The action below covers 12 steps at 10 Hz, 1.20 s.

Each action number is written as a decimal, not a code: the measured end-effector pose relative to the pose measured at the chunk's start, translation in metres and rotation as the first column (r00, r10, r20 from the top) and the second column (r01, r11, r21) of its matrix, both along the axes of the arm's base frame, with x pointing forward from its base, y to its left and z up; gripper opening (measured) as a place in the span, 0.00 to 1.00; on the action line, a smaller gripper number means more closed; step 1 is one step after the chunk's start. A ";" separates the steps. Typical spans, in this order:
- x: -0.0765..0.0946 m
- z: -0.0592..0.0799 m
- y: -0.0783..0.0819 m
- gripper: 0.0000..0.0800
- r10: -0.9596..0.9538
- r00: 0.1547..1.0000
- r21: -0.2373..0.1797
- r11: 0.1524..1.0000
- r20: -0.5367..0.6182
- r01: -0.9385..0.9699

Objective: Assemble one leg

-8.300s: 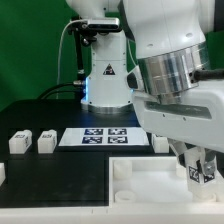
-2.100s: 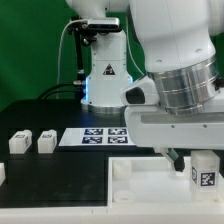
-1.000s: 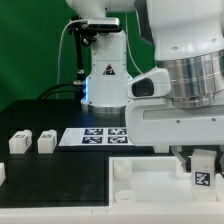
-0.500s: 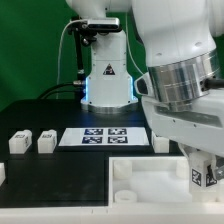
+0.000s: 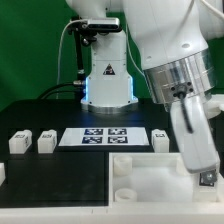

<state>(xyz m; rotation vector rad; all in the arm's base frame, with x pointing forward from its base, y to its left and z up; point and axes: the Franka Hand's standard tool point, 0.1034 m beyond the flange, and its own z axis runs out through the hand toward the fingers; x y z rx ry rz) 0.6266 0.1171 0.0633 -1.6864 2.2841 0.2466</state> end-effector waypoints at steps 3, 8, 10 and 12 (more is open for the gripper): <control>-0.001 -0.001 -0.003 0.37 -0.041 0.999 -0.002 0.999 -0.011 0.041; -0.006 0.007 0.006 0.81 -0.011 1.000 0.002 1.000 -0.003 0.011; -0.016 0.018 0.011 0.81 0.004 1.000 0.002 1.000 0.001 -0.004; -0.017 0.014 0.010 0.81 0.004 1.000 0.001 1.000 -0.004 -0.004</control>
Offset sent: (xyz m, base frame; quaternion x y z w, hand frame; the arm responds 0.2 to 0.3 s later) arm 0.0000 0.0000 0.0000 0.0000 0.0000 0.0000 1.0000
